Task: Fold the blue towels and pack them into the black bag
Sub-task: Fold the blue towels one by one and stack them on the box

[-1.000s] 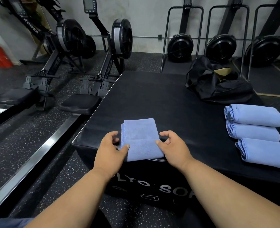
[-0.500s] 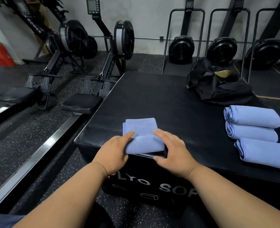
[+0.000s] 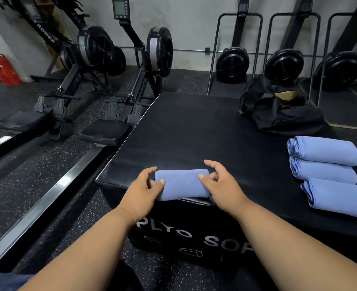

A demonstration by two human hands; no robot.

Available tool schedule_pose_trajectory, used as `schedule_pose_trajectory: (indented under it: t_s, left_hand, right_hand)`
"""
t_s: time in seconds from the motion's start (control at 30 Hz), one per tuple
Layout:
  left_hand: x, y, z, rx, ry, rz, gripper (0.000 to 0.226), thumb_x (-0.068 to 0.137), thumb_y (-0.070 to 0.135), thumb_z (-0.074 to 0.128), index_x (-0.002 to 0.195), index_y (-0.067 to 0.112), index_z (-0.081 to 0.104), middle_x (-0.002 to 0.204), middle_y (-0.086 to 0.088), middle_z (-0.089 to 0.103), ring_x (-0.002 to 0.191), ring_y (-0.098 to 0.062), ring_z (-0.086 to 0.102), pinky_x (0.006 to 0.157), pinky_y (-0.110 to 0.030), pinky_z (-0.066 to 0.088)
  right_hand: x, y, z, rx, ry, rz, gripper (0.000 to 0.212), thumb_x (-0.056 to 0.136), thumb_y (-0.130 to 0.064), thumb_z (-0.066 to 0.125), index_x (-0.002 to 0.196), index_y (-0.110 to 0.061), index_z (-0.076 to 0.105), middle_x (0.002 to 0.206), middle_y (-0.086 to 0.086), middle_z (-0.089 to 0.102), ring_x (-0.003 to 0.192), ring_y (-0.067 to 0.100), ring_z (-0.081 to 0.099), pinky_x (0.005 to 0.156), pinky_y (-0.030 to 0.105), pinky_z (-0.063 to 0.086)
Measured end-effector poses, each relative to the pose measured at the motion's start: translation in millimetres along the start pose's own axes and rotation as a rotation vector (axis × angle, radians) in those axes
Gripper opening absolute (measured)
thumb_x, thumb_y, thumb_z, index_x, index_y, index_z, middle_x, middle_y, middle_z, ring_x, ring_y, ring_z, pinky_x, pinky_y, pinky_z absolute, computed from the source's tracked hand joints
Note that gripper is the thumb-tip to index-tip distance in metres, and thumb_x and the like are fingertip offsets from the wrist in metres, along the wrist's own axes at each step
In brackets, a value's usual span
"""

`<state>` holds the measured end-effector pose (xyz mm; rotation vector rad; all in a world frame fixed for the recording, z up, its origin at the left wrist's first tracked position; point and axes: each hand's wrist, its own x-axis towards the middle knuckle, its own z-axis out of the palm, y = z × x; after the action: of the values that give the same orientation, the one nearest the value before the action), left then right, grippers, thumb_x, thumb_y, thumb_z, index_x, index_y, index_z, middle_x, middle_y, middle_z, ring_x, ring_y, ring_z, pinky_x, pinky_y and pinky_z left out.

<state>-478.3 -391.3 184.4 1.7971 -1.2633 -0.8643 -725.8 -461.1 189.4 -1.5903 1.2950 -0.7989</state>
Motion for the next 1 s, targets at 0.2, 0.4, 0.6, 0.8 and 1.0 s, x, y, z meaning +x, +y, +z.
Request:
schedule_pose_trajectory:
  t_s: [0.2,0.4,0.6,0.8,1.0]
  left_hand:
    - [17.6,8.3,4.8,0.067,0.116,-0.122,0.06,0.095,0.055,0.065,0.144,0.023,0.048,0.09,0.009,0.068,0.09,-0.007,0.066,0.077,-0.025,0.046]
    - [25.0,14.8,16.4,0.204,0.151,-0.217,0.065,0.094,0.057,0.058,0.148,0.024,0.043,0.129,0.004,0.066,0.109,-0.019,0.062,0.086,-0.031,0.042]
    - [24.0,20.5,22.7,0.07,0.103,-0.264,0.059,0.093,0.043,0.065,0.146,0.026,0.048,0.128,0.012,0.06,0.107,-0.014,0.058,0.086,-0.027,0.041]
    - [7.0,40.2,36.7,-0.123,0.097,-0.232,0.051,0.097,0.034,0.066,0.144,0.028,0.049,0.108,0.01,0.066,0.099,-0.005,0.061,0.074,-0.023,0.044]
    - [-18.2,81.8,88.2,-0.313,0.018,-0.193,0.064,0.092,0.029,0.075,0.148,0.026,0.045,0.112,0.006,0.071,0.105,-0.009,0.066,0.087,-0.026,0.049]
  right_hand:
    - [29.3,0.4,14.4,-0.059,0.132,0.104,0.051,0.096,-0.047,0.065,0.143,-0.031,0.052,0.086,-0.003,0.069,0.087,0.007,0.067,0.081,0.025,0.051]
    - [32.0,7.9,19.1,-0.109,0.148,0.111,0.044,0.093,-0.053,0.064,0.134,-0.039,0.055,0.086,-0.013,0.07,0.09,0.003,0.067,0.09,0.034,0.054]
    - [19.6,7.9,17.0,0.103,0.082,0.108,0.04,0.095,-0.04,0.069,0.133,-0.038,0.054,0.091,-0.001,0.066,0.089,0.011,0.067,0.088,0.028,0.055]
    - [-5.0,6.3,-5.6,0.261,0.07,0.089,0.037,0.1,-0.036,0.066,0.134,-0.039,0.052,0.078,-0.01,0.054,0.075,0.001,0.058,0.079,0.02,0.048]
    - [-39.7,16.0,-72.3,0.365,0.23,0.09,0.036,0.096,-0.032,0.073,0.129,-0.036,0.059,0.081,-0.011,0.069,0.082,0.003,0.068,0.081,0.022,0.052]
